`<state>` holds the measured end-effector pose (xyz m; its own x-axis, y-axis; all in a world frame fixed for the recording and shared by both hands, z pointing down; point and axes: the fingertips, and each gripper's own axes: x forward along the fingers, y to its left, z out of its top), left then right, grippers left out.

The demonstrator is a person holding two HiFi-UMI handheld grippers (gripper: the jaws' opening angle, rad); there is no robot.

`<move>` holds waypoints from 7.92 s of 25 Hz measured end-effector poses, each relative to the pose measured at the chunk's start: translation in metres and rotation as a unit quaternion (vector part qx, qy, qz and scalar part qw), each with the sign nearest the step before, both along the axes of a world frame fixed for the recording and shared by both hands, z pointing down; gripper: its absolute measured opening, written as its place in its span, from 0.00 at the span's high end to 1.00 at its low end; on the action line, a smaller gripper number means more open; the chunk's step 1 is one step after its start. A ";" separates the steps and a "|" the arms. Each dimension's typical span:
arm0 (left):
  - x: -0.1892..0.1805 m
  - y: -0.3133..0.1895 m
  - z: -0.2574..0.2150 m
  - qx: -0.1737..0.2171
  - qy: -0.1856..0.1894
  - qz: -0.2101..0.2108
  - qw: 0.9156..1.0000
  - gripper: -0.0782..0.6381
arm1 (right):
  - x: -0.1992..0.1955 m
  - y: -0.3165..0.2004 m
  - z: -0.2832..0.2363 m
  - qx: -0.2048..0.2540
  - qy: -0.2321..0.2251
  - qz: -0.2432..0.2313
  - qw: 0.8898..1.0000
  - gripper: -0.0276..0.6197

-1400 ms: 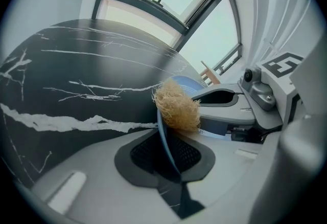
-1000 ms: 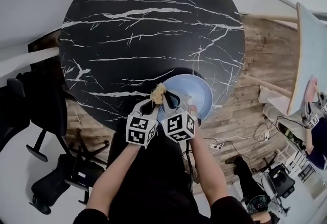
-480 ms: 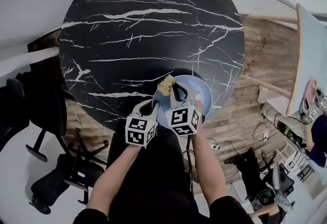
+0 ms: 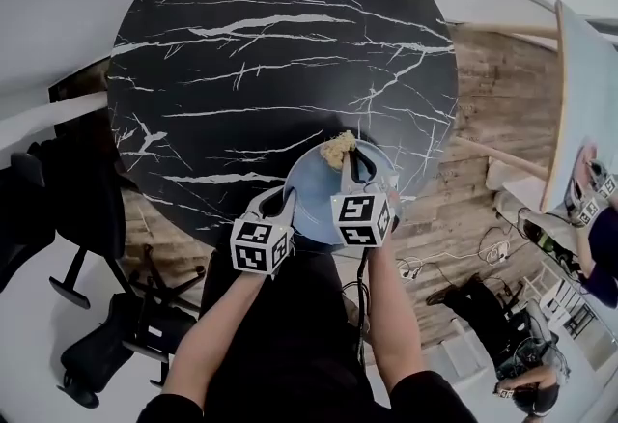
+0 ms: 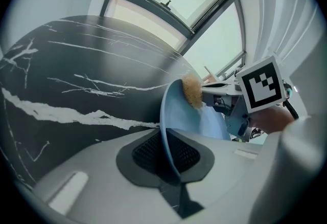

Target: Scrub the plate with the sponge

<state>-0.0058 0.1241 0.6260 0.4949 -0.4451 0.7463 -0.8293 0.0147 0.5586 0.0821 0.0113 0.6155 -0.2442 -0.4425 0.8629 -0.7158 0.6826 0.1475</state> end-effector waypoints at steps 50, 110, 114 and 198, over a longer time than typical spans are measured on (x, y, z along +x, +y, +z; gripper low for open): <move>0.000 -0.001 0.001 -0.029 0.040 -0.003 0.999 0.87 | 0.086 0.162 -0.008 -0.067 0.254 -0.097 0.960 0.93; 0.003 0.000 0.001 -0.042 0.066 0.071 0.994 0.87 | 0.035 0.034 0.009 -0.025 0.189 -0.071 0.979 0.92; 0.001 0.000 0.001 -0.044 0.069 0.062 0.995 0.87 | 0.049 0.036 0.006 -0.024 0.175 -0.036 0.984 0.92; 0.000 0.008 0.005 -0.041 0.035 0.072 0.996 0.87 | 0.051 0.197 0.006 -0.102 0.134 -0.285 0.944 0.93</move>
